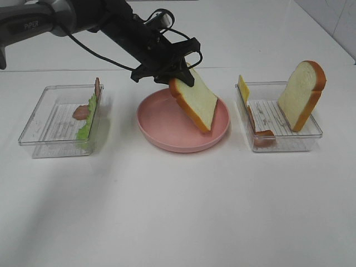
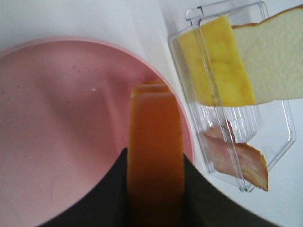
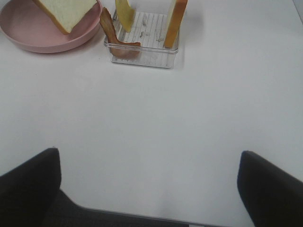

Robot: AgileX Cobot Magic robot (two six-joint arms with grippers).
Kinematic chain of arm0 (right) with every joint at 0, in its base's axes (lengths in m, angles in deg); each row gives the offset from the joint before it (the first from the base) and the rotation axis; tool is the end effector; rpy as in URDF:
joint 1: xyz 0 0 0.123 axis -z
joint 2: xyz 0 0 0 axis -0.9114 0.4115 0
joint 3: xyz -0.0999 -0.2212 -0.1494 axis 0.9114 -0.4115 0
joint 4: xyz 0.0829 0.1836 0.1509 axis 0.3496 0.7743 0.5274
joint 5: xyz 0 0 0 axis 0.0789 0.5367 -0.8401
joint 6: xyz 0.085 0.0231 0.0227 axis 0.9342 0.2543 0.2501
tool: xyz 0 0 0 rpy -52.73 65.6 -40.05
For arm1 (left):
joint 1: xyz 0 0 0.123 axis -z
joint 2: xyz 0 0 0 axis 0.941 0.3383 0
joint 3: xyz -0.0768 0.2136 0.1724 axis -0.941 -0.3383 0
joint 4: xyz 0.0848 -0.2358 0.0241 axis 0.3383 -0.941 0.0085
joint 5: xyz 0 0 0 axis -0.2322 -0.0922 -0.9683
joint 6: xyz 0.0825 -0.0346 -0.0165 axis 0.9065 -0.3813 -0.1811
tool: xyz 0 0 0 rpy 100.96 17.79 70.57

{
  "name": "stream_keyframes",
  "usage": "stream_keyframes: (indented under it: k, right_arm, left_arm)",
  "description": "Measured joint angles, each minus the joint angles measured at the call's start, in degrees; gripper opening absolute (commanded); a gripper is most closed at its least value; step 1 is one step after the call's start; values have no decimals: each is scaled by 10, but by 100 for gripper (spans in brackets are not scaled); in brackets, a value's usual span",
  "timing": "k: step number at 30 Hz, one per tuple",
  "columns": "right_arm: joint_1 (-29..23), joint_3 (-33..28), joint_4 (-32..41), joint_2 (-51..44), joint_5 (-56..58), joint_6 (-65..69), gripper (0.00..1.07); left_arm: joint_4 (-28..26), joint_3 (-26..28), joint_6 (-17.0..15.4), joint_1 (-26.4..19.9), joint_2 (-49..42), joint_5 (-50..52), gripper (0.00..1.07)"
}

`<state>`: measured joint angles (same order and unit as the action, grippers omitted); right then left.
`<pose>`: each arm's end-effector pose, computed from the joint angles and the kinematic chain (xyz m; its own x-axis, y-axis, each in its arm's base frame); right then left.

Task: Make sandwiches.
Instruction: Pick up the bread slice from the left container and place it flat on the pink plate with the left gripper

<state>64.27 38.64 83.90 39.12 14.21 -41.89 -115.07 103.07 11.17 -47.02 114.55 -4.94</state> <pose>-0.0028 0.0035 0.2614 -0.5275 -0.0208 -0.8493 -0.0616 0.9980 0.0139 0.4817 -0.2571 0.1660 -0.9422 0.0372 -0.3331 0.2445 0.7558 -0.6074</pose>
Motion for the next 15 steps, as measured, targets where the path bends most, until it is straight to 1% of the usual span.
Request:
stream_keyframes:
  k: [1,3,4,6,9,11,15]
  right_arm:
    - [0,0,0,0,0,0,99]
    - [0,0,0,0,0,0,99]
    - [0,0,0,0,0,0,99]
    - [0,0,0,0,0,0,99]
    - [0,0,0,0,0,0,99]
    - [0,0,0,0,0,0,99]
    - [0,0,0,0,0,0,99]
  left_arm:
    - [0,0,0,0,0,0,0]
    - [-6,0,-21,0,9,14,0]
    - [-6,0,-21,0,9,14,0]
    - [-10,0,-37,0,13,15,0]
    - [-11,0,-42,0,14,15,0]
    - [-14,0,-69,0,20,14,0]
    - [-14,0,-82,0,24,13,0]
